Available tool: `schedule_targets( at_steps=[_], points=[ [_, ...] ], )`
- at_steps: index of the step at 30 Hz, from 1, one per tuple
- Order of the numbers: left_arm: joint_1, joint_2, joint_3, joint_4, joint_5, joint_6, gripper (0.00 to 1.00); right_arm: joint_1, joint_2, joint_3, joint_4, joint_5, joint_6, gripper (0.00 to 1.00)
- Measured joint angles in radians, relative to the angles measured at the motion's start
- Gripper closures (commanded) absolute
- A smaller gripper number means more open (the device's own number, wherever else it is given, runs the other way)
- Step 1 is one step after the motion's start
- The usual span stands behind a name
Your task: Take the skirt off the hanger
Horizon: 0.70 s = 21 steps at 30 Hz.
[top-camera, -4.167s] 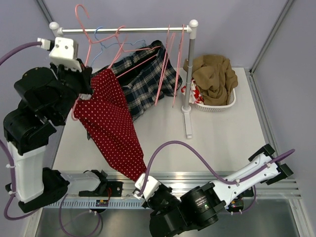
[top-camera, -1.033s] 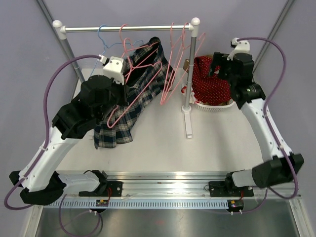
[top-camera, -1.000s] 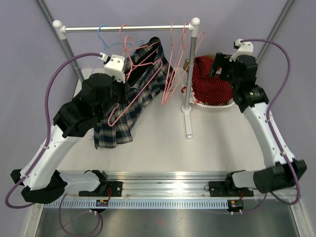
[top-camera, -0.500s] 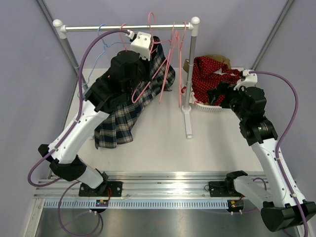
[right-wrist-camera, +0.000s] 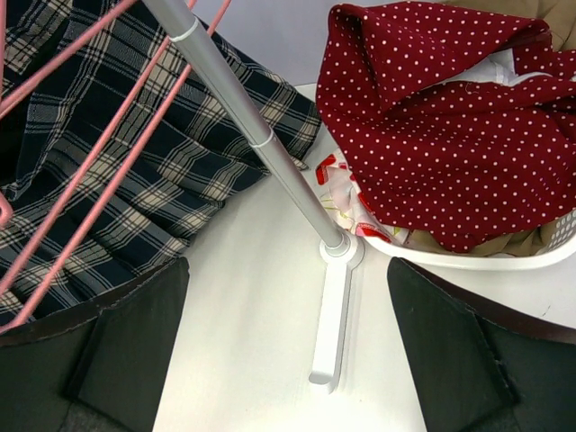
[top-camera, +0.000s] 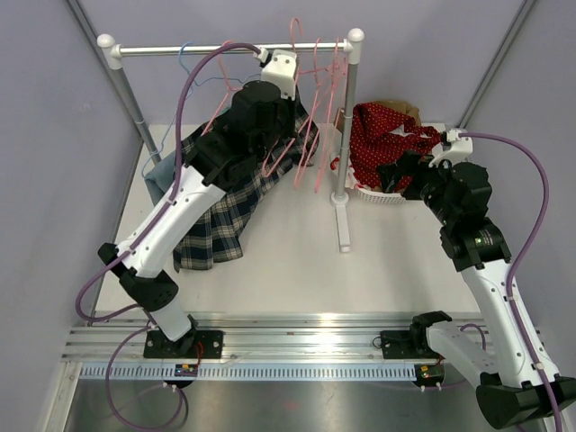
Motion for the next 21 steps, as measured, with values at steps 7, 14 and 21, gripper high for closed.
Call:
schedule_targets(
  at_steps=[7,14,21],
  points=[
    [-0.002,-0.057,-0.112,-0.021,-0.003,-0.037,0.82,0.000,-0.023,0.000,-0.002,-0.005,0.001,0.01],
    [-0.002,-0.289,-0.171,-0.036,-0.061,0.002,0.67,0.001,-0.029,0.000,-0.018,-0.010,0.016,0.01],
    [0.100,-0.434,-0.146,-0.038,-0.098,0.050,0.62,0.001,-0.029,0.000,-0.024,-0.027,0.027,0.00]
  ],
)
